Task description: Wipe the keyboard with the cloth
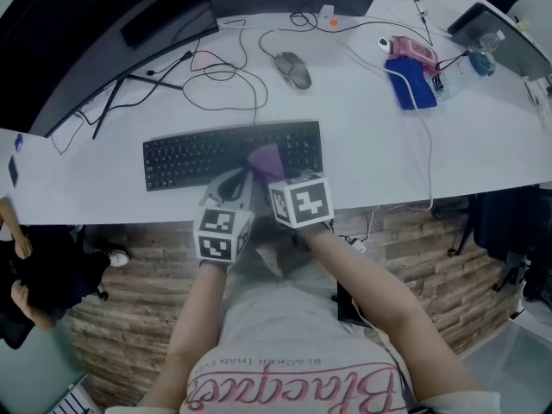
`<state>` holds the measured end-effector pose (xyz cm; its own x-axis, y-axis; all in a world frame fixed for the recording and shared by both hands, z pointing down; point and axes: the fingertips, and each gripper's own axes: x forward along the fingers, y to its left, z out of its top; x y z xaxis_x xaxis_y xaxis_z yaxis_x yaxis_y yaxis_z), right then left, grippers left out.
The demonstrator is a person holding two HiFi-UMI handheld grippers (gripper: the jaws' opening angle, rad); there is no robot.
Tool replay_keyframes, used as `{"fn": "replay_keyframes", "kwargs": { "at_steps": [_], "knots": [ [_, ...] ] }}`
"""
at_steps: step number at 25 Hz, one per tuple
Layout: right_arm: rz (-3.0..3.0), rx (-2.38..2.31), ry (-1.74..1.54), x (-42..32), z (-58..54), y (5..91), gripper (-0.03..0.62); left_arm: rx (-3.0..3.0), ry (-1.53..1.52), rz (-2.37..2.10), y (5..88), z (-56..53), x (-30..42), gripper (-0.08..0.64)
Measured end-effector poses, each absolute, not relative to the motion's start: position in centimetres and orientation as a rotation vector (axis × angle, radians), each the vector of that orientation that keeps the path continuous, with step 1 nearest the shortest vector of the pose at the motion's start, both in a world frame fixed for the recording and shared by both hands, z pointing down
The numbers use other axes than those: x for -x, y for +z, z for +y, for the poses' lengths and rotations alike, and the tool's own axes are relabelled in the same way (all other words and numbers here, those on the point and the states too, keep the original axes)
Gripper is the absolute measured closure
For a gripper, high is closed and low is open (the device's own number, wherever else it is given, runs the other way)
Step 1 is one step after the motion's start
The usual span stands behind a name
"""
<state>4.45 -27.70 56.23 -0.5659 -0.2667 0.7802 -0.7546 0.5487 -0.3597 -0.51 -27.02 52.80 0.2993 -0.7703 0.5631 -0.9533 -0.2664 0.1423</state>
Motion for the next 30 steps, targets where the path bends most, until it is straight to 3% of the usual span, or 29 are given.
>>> {"fn": "replay_keyframes", "kwargs": {
  "at_steps": [30],
  "knots": [
    [-2.042,-1.012,0.928,-17.7,-31.1,56.0,0.502,-2.207,0.568,-1.476,52.6,-29.9,-8.4,0.552]
  ]
}}
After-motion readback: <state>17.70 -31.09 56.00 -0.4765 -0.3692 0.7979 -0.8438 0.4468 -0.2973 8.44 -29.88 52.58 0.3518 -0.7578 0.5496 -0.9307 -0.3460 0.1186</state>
